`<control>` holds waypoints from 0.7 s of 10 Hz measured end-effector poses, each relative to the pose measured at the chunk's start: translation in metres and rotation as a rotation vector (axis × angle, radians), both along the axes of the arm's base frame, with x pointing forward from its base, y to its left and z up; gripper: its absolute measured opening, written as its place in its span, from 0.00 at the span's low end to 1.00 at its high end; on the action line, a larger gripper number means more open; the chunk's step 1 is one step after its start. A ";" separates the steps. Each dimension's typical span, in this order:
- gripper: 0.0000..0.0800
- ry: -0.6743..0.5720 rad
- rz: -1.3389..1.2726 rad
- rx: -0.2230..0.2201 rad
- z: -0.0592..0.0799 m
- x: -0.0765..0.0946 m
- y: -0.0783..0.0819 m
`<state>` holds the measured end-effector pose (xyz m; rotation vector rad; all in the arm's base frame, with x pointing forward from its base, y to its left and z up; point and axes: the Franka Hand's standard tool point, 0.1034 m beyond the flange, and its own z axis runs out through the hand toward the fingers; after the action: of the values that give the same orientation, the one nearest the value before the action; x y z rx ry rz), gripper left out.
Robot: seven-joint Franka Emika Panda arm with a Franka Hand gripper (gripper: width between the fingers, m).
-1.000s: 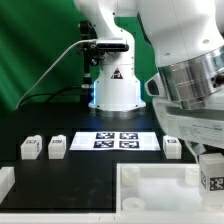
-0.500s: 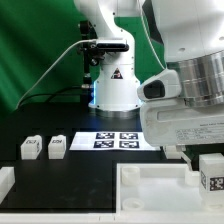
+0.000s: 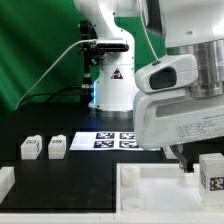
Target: Assemble one leg
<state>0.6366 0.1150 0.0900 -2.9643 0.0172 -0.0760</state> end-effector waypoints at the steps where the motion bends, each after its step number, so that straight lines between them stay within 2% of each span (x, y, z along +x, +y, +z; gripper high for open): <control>1: 0.47 0.009 -0.049 0.005 0.000 0.000 0.000; 2: 0.47 0.026 -0.139 0.014 0.000 0.000 0.002; 3: 0.37 0.047 -0.258 0.022 0.000 0.000 0.000; 5: 0.37 0.090 -0.492 0.045 0.000 0.001 -0.003; 7: 0.37 0.119 -0.830 0.083 -0.001 0.000 -0.005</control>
Offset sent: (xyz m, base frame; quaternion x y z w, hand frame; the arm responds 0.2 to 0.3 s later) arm 0.0000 0.0000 0.0000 0.0000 0.0000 0.2667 0.9638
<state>0.6367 0.1103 0.0886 -2.6575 1.2130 -0.0036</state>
